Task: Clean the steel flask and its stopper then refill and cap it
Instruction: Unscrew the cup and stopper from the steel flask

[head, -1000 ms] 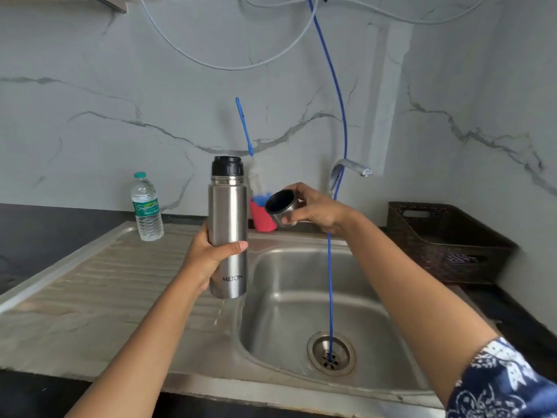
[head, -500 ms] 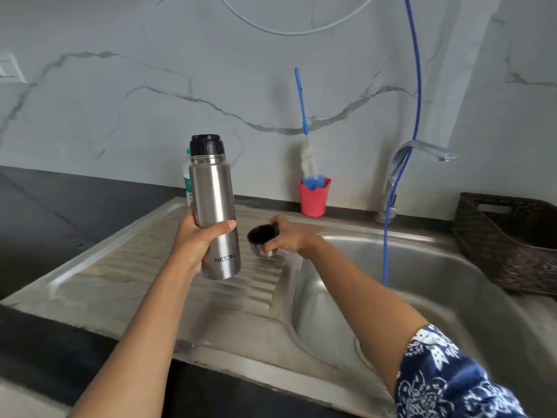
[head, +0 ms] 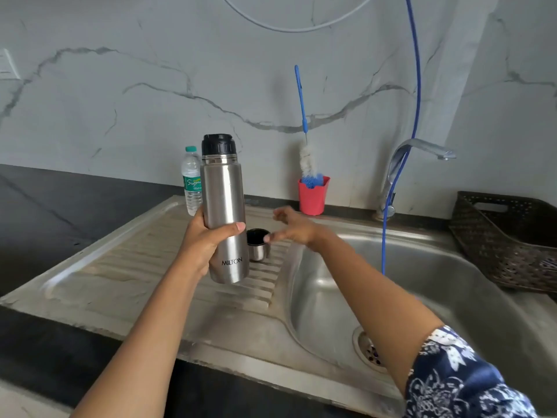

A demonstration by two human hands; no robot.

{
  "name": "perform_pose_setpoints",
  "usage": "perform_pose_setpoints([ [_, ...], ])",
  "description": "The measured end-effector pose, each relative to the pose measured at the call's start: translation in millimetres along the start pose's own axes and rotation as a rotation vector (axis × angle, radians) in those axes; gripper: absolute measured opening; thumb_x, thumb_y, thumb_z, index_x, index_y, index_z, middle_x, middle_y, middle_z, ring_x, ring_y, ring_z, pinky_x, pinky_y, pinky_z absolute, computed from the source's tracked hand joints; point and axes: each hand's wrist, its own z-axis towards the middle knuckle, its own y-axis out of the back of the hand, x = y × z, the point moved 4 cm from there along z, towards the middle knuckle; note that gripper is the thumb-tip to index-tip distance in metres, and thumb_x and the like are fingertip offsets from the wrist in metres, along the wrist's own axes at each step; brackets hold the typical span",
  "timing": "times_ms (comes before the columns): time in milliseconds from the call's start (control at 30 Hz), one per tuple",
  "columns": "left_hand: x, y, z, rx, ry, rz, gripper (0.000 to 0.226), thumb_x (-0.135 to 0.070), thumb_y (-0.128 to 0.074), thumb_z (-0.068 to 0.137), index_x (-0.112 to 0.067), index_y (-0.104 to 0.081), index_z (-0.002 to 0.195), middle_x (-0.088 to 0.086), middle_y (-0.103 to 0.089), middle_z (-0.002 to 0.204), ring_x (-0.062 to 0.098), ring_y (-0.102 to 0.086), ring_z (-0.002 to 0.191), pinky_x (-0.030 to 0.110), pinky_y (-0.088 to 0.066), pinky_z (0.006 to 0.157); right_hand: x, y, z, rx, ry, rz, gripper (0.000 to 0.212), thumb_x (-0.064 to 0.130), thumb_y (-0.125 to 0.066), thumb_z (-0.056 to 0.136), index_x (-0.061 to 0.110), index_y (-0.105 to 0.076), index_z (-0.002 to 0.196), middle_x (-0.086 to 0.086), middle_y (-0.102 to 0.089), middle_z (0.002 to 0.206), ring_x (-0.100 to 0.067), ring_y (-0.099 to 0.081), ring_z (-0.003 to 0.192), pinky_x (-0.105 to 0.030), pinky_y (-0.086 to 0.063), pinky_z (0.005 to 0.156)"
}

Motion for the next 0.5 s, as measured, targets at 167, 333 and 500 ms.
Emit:
perform_pose_setpoints([
  [167, 2.6, -42.6, -16.5, 0.168, 0.057, 0.021, 0.077, -0.028, -0.084, 0.035, -0.021, -0.056, 0.107, -0.001, -0.073, 0.089, 0.013, -0.070, 0.081, 0.025, -0.055, 0.067, 53.8, 88.6, -55.0, -0.318, 0.169, 0.050, 0.014, 0.002, -0.054, 0.090, 0.013, -0.060, 0.083, -0.001, -0.058, 0.069, -0.004, -0.051, 0.056, -0.018, -0.039, 0.053],
  [333, 12.4, -103.0, -32.5, 0.358, 0.101, 0.130, 0.081, -0.032, -0.087, 0.033, -0.023, -0.058, 0.109, 0.000, -0.074, 0.094, 0.016, -0.071, 0.086, 0.029, -0.054, 0.072, 91.9, 138.2, -119.2, -0.303, 0.176, -0.178, 0.043, 0.046, -0.046, 0.097, 0.008, -0.065, 0.102, -0.001, -0.065, 0.080, -0.011, -0.054, 0.062, -0.024, -0.038, 0.056],
  [500, 14.9, -156.2, -47.8, 0.452, 0.106, 0.198, 0.075, -0.030, -0.087, 0.036, -0.030, -0.059, 0.106, -0.003, -0.074, 0.093, 0.015, -0.071, 0.086, 0.031, -0.055, 0.076, 88.2, 160.6, -151.1, -0.302, 0.054, -0.596, 0.058, 0.067, -0.036, 0.090, 0.016, -0.061, 0.084, -0.003, -0.063, 0.077, -0.016, -0.057, 0.065, -0.026, -0.042, 0.060],
])
